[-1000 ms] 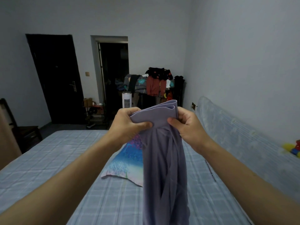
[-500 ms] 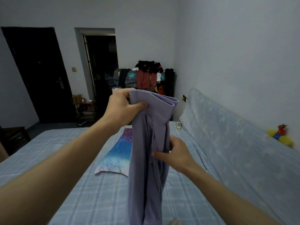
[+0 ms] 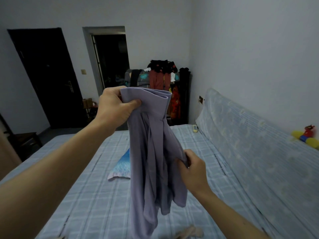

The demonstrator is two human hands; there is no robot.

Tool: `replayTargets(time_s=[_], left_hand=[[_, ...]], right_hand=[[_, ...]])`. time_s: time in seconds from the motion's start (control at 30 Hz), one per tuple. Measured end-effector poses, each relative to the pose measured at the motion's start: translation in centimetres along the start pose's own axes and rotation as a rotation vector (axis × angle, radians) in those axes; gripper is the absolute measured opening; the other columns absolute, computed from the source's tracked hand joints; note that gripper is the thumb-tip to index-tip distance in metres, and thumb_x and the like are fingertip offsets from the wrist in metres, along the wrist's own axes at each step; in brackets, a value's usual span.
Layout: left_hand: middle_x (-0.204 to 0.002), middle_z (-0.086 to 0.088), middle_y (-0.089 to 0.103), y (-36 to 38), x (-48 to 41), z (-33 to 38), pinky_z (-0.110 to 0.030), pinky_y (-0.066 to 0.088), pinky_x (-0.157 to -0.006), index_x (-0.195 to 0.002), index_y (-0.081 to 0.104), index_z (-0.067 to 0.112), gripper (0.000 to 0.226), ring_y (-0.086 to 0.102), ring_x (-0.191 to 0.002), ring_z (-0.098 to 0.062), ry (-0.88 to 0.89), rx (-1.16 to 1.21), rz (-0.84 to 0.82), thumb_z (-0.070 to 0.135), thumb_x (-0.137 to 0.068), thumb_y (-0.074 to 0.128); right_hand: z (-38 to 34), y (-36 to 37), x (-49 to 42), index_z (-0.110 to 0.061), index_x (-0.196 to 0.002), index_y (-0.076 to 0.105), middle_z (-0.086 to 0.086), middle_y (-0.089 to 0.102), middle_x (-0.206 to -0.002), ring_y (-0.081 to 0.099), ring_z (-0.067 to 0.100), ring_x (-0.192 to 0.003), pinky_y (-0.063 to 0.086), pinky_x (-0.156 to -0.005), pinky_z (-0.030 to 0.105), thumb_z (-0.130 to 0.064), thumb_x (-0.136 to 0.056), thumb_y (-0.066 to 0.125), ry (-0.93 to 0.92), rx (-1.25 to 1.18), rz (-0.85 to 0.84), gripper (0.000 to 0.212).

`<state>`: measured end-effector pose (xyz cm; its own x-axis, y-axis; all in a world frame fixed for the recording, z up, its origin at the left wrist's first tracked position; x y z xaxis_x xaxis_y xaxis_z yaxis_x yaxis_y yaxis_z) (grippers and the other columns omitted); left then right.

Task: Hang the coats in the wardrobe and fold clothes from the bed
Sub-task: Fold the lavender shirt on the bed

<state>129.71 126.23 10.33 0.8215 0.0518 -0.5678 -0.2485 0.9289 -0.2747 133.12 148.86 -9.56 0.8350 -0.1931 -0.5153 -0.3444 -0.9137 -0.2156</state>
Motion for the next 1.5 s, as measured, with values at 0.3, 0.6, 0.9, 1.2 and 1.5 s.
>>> replayTargets(time_s=[0.3,0.6,0.9,1.2,1.5], left_hand=[[-0.082,0.007,0.075,0.9,0.1,0.8,-0.035,0.062,-0.067,-0.086,0.074,0.032,0.025,0.072,-0.078,-0.011,0.028,-0.002,0.009,0.009,-0.076,0.079],[-0.084,0.004,0.075,1.4,0.5,0.7,-0.042,0.062,-0.07,-0.091,0.075,0.027,0.023,0.073,-0.081,-0.015,0.03,0.008,-0.02,0.009,-0.077,0.078],[-0.083,0.005,0.074,0.2,0.5,1.6,-0.04,0.062,-0.07,-0.089,0.075,0.026,0.02,0.072,-0.081,-0.014,0.087,0.0,-0.062,0.008,-0.079,0.077],[-0.086,-0.001,0.074,-2.3,0.2,-0.3,-0.043,0.062,-0.071,-0.091,0.075,0.024,0.018,0.072,-0.083,-0.019,0.086,-0.041,-0.058,0.009,-0.081,0.076],[-0.089,0.001,0.075,-3.1,0.1,-2.7,-0.034,0.062,-0.071,-0.09,0.075,0.031,0.024,0.072,-0.086,-0.019,0.059,0.021,-0.107,0.009,-0.081,0.077]], right_hand=[[-0.9,1.1,3.6,-0.021,-0.087,0.065,-0.004,0.049,-0.121,0.052,0.008,-0.117,0.048,-0.096,0.032,-0.028,-0.074,0.083,-0.147,0.028,-0.053,0.023],[-0.7,4.1,4.6,-0.026,-0.097,0.062,-0.009,0.034,-0.139,0.047,0.016,-0.121,0.05,-0.095,0.036,-0.057,-0.063,0.078,-0.028,0.207,-0.04,0.049],[1.9,3.4,1.1,-0.001,-0.09,0.075,-0.009,0.06,-0.127,0.054,-0.007,-0.114,0.046,-0.096,0.021,0.006,-0.078,0.068,-0.064,-0.005,-0.192,0.016],[2.9,0.6,0.2,-0.019,-0.08,0.073,-0.012,0.069,-0.079,0.065,0.01,-0.078,0.052,-0.071,0.028,-0.003,-0.077,0.073,-0.088,0.046,-0.021,0.016],[2.6,-3.8,-0.6,-0.012,-0.075,0.071,-0.004,0.068,-0.074,0.064,0.01,-0.072,0.053,-0.069,0.028,-0.01,-0.073,0.084,-0.166,0.101,-0.091,0.013]])
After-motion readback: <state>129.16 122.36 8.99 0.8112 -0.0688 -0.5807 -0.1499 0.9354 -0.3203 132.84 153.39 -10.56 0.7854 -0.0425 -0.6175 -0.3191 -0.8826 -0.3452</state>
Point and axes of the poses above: each hand's wrist, its own x-axis away from the middle knuckle, its own y-axis out of the palm, z = x × y, the point moved 3 cm from there along -x, towards the middle knuckle
